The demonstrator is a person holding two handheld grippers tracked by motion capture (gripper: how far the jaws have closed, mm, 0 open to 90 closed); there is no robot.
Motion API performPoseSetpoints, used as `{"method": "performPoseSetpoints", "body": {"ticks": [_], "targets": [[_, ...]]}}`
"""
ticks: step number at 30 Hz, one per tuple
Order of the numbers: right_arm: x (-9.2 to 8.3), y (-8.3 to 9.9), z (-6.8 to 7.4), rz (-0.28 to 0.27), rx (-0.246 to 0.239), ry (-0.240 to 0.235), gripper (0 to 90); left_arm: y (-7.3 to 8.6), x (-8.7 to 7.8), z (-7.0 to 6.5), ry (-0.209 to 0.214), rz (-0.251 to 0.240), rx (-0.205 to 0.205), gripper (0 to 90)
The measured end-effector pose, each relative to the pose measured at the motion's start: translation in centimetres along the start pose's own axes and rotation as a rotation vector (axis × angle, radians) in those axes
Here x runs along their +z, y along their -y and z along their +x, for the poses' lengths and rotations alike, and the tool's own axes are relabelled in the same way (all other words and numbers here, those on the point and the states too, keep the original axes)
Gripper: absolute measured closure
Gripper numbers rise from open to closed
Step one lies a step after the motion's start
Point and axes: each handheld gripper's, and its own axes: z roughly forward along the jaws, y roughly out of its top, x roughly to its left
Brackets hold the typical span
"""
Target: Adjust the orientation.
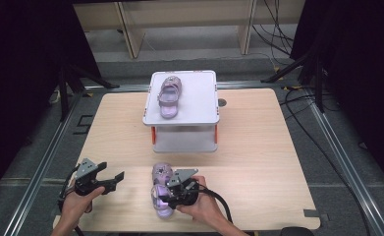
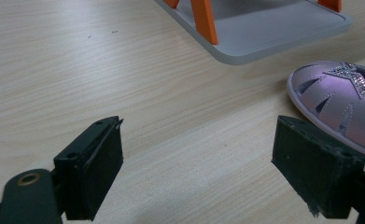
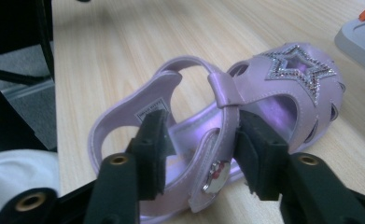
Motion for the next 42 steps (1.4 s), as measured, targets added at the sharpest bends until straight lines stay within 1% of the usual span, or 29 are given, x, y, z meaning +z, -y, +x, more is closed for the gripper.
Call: {"method": "performPoseSetpoints", "body": {"ticks": [4,5,7,8,9,10,11,12,13,14,15,16,17,19,20,22,23,24,25,27,28,30,32,35,36,37,39,41,42], "targets": [[-0.3,-0.1,-0.3,0.027,-0.040,0.008,63.9,0.0,0.0,0.0,0.000,-0.003,-0.003,15.6],[-0.4,-0.1,-0.4,0.023,-0.050,0.015,65.5,0.0,0.0,0.0,-0.001,-0.002,-0.003,15.6],[-0.6,-0.1,-0.7,0.035,-0.045,0.013,68.1,0.0,0.0,0.0,0.001,-0.001,-0.002,15.7],[-0.7,-0.1,-0.7,0.034,-0.051,0.016,69.0,0.0,0.0,0.0,0.002,-0.003,-0.004,15.7],[-0.7,-0.2,-0.8,0.038,-0.063,0.017,70.5,-0.1,-0.1,-0.1,-0.002,0.003,-0.005,15.7],[-0.8,-0.2,-0.9,0.041,-0.073,0.024,72.3,0.0,0.0,-0.1,0.002,-0.007,-0.008,15.7],[-0.8,-0.3,-1.1,0.039,-0.111,0.029,73.9,0.0,0.0,-0.1,0.003,-0.006,-0.008,15.7],[-0.9,-0.3,-1.2,0.042,-0.114,0.031,74.6,-0.1,-0.1,-0.1,-0.007,0.010,-0.002,15.7],[-1.0,-0.3,-1.4,0.035,-0.094,0.023,74.9,0.0,0.0,0.0,0.000,0.000,-0.001,15.7],[-1.1,-0.3,-1.7,0.026,-0.076,0.010,75.1,0.0,0.0,0.0,0.000,-0.001,-0.004,15.7],[-1.2,-0.2,-1.9,0.026,-0.062,0.006,75.0,0.0,0.0,0.0,0.000,-0.001,-0.002,15.7],[-1.2,-0.2,-2.0,0.028,-0.042,-0.002,74.8,0.0,0.0,0.0,0.000,0.000,-0.001,15.7],[-1.2,-0.1,-2.0,0.020,-0.038,0.003,74.0,0.0,0.0,0.0,0.000,0.004,0.002,15.7],[-1.4,-0.2,-2.0,0.010,-0.033,-0.010,70.1,0.0,0.1,0.0,0.004,0.002,-0.002,15.7],[-1.4,-0.2,-1.9,-0.003,-0.030,-0.006,68.6,0.0,0.1,0.0,0.003,0.002,-0.002,15.7],[-1.6,-0.4,-1.7,-0.018,-0.047,-0.008,63.7,0.1,0.1,0.1,-0.006,0.001,-0.008,15.7],[-1.7,-0.4,-1.6,-0.026,-0.064,-0.016,62.3,0.1,0.1,0.2,-0.009,0.002,-0.008,15.7],[-1.7,-0.5,-1.5,-0.041,-0.072,-0.012,61.2,0.2,0.1,0.2,-0.012,0.004,-0.012,15.7],[-1.6,-0.5,-1.4,-0.043,-0.075,0.002,60.4,0.1,0.1,0.3,-0.012,0.008,-0.010,15.7],[-1.6,-0.5,-1.3,-0.043,-0.094,0.011,58.6,0.1,0.1,0.2,-0.012,0.003,-0.011,15.7],[-1.4,-0.5,-1.3,-0.051,-0.112,0.021,57.4,0.1,0.1,0.2,-0.011,0.002,-0.008,15.7],[-1.1,-0.5,-1.2,-0.054,-0.104,0.021,55.8,0.1,0.1,0.2,-0.009,0.003,-0.008,15.7],[-0.9,-0.5,-1.1,-0.056,-0.107,0.029,54.9,0.1,0.1,0.2,-0.012,0.003,-0.011,15.7],[-0.7,-0.5,-1.0,-0.058,-0.120,0.045,52.8,0.1,0.1,0.3,-0.016,0.016,-0.004,15.7],[-0.6,-0.5,-1.0,-0.058,-0.130,0.051,52.7,0.1,0.1,0.2,-0.012,0.011,-0.011,15.7],[-0.6,-0.5,-0.9,-0.058,-0.130,0.052,52.5,0.1,0.2,0.2,-0.016,0.010,-0.012,15.7],[-0.5,-0.5,-0.8,-0.061,-0.131,0.051,52.5,0.1,0.1,0.2,-0.019,0.016,-0.009,15.7],[-0.3,-0.5,-0.7,-0.055,-0.144,0.053,52.6,0.1,0.2,0.2,-0.013,0.005,-0.012,15.7],[-0.2,-0.5,-0.6,-0.058,-0.145,0.062,52.7,0.1,0.1,0.2,-0.016,0.009,-0.009,15.7]]}}
